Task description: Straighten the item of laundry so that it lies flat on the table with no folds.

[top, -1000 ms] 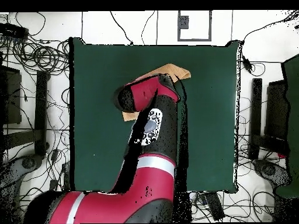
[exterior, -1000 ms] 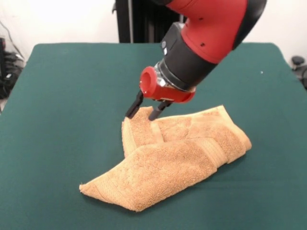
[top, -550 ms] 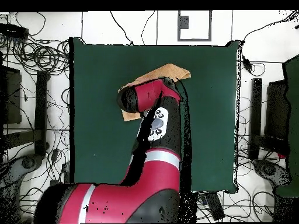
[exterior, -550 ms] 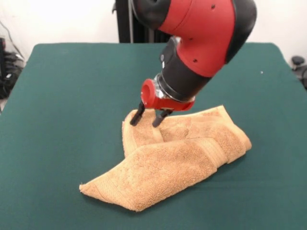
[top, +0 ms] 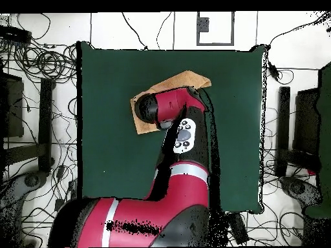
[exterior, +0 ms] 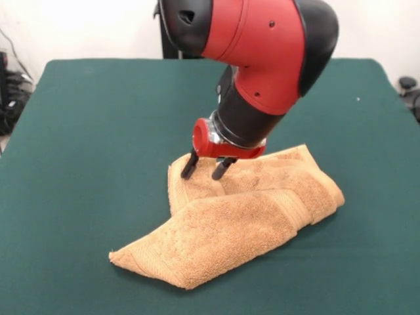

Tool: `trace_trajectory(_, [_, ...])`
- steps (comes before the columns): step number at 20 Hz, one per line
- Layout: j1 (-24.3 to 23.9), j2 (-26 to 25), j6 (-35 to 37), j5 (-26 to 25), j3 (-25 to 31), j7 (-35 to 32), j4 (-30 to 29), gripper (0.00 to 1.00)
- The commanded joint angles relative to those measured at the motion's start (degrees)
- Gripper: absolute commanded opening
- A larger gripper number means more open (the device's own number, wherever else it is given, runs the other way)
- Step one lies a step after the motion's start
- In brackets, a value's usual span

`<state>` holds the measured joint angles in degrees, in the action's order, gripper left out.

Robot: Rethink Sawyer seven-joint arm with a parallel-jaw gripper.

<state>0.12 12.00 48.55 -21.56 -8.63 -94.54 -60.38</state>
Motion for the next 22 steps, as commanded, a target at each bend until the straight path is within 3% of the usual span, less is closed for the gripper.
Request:
trace_trajectory(1, [0.01,-1.05,1.6,3.08,9.74,1.21,-4.9,1.0])
trace_trajectory(19, [-1.08,1.02,0.0,2.57,10.93,0.96,-7.71,1.0])
trace_trajectory(20, [-1.17,1.03,0.13,2.48,11.08,1.06,-7.7,0.0])
trace_trajectory(22, [-1.19,1.0,0.26,2.43,11.17,1.15,-7.62,0.0])
